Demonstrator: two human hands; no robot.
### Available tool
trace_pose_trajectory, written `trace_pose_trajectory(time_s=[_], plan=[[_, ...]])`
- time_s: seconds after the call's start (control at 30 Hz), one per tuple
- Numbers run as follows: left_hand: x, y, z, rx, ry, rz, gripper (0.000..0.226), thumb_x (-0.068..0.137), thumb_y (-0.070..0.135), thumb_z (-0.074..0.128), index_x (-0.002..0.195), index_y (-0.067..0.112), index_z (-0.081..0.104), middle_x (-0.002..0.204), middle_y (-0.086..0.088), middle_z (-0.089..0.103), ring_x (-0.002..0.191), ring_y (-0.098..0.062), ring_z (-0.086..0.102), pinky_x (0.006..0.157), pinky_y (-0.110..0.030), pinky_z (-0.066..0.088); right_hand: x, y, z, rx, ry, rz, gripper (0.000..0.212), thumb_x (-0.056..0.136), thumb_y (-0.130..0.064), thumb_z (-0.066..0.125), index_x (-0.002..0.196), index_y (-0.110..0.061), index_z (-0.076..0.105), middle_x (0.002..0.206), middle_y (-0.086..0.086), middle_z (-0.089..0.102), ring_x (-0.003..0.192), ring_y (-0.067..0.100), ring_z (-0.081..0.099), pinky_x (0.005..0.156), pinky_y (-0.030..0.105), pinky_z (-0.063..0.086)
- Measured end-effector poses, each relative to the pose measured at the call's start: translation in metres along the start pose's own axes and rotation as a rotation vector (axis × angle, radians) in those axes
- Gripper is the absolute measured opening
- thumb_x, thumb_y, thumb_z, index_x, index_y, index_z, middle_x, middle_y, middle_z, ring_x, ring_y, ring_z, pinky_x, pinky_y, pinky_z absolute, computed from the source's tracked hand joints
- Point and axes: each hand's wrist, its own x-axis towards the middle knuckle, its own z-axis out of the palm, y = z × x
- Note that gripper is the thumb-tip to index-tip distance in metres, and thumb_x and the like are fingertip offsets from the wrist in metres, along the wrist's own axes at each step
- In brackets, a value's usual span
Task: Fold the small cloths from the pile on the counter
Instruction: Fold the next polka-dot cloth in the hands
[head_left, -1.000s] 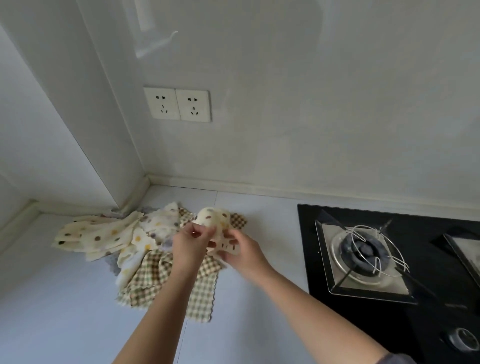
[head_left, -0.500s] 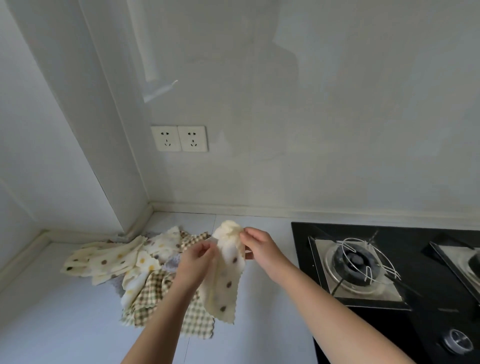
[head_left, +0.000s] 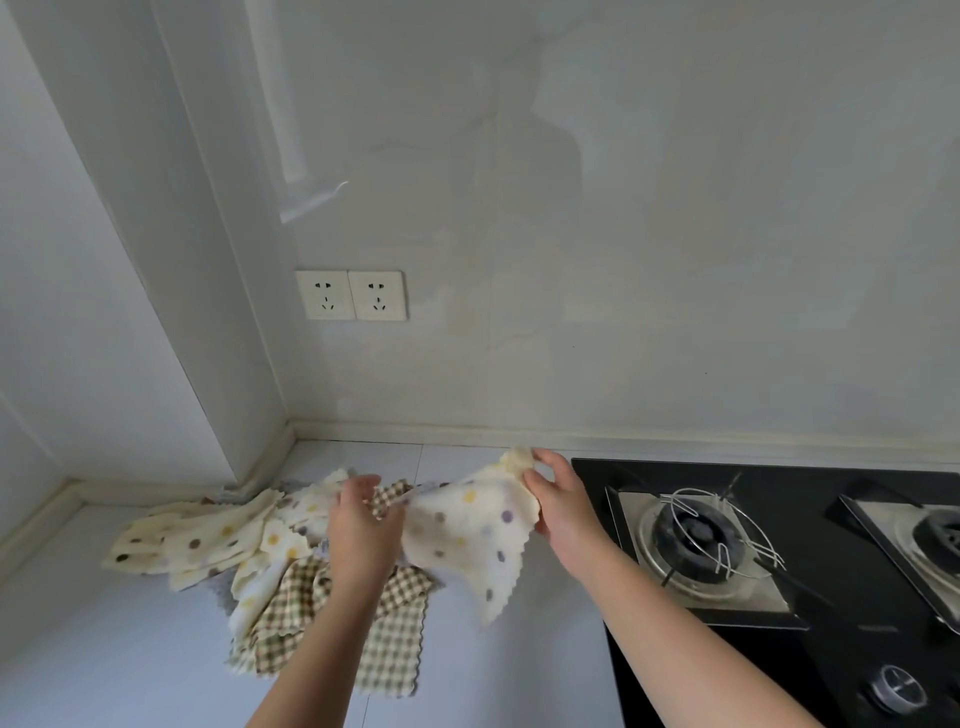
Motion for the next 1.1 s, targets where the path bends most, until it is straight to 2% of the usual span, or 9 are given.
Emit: trace_pose_trajectory(time_s=[0.07,0.17,0.27,0.37,0.53,0.7,0.83,1.0,1.1], plan=[[-0.010,0.008,0.009,-0.020,-0.131,0.074,0.012,0.087,0.009,0.064,0.097,0.015,0.058,0.092,0.008,0.063,0.085,-0.015,0.062,0.070,-0.023,0.046,0.000,0.000,0.001,0.039,-0.024,-0.026,0.040,0.098,-0.010,0.050,0.123,-0.041,0.052,0.093,0.007,0.066,0.081,0.021,0.062,0.078,0.040,0.057],[-0.028,0.012,0.024,-0.109,-0.429,0.129,0.004,0.089,0.018,0.063,0.087,0.019,0.066,0.083,0.006,0.069,0.081,-0.012,0.065,0.072,-0.025,0.051,-0.005,-0.007,0.006,0.021,-0.046,-0.080,0.031,0.099,-0.004,0.045,0.112,-0.021,0.066,0.109,0.019,0.066,0.094,0.034,0.067,0.078,0.041,0.059],[-0.041,0.011,0.034,-0.096,-0.545,0.122,0.016,0.085,0.038,0.069,0.094,0.027,0.061,0.094,0.011,0.067,0.087,-0.005,0.062,0.073,-0.020,0.049,-0.008,-0.017,0.010,0.028,-0.056,-0.101,0.036,0.099,0.000,0.037,0.096,-0.013,0.071,0.105,0.021,0.067,0.092,0.032,0.068,0.074,0.035,0.059],[-0.041,0.007,0.043,0.018,-0.455,0.178,0.021,0.083,0.031,0.073,0.097,0.030,0.057,0.097,0.014,0.062,0.087,-0.003,0.060,0.072,-0.011,0.045,-0.010,-0.022,0.010,-0.003,-0.076,-0.130,0.039,0.097,0.003,0.035,0.102,-0.014,0.070,0.106,0.018,0.067,0.096,0.029,0.068,0.082,0.035,0.059],[-0.030,0.008,0.043,0.046,-0.291,0.213,0.013,0.085,0.021,0.069,0.084,0.028,0.059,0.088,0.014,0.064,0.082,-0.001,0.061,0.070,-0.019,0.044,-0.012,-0.022,0.010,-0.020,-0.102,-0.175,0.033,0.092,0.006,0.049,0.104,-0.018,0.067,0.102,0.017,0.069,0.098,0.029,0.069,0.088,0.039,0.058],[-0.030,0.009,0.048,0.077,-0.202,0.272,0.049,0.076,0.025,0.078,0.115,0.023,0.049,0.107,0.009,0.048,0.093,-0.011,0.052,0.074,-0.026,0.045,-0.010,-0.017,0.011,-0.011,-0.108,-0.189,0.028,0.091,0.003,0.057,0.109,-0.017,0.066,0.101,0.008,0.073,0.095,0.023,0.071,0.092,0.041,0.056],[-0.025,0.000,0.044,0.100,0.005,0.356,0.023,0.082,0.011,0.069,0.101,0.019,0.060,0.099,0.001,0.047,0.085,-0.021,0.055,0.066,-0.034,0.047,-0.013,-0.017,0.007,-0.032,-0.208,-0.197,0.031,0.092,0.004,0.057,0.114,-0.016,0.065,0.101,0.008,0.074,0.097,0.022,0.070,0.090,0.033,0.055],[-0.015,0.005,0.028,-0.017,-0.018,0.390,0.010,0.091,0.006,0.055,0.092,0.016,0.055,0.083,0.006,0.058,0.076,-0.010,0.056,0.064,-0.029,0.041,-0.007,-0.016,-0.008,-0.412,-0.058,-0.322,0.012,0.084,-0.018,0.073,0.081,-0.022,0.062,0.081,-0.008,0.064,0.069,0.002,0.056,0.065,0.009,0.043],[-0.001,0.011,0.018,0.076,-0.112,0.510,0.010,0.093,0.014,0.059,0.091,0.020,0.052,0.073,0.007,0.059,0.068,-0.008,0.057,0.060,-0.031,0.044,0.002,-0.012,-0.018,-0.708,-0.034,-0.483,0.028,0.082,-0.025,0.073,0.067,-0.025,0.050,0.093,-0.008,0.056,0.088,0.005,0.054,0.078,0.015,0.040]])
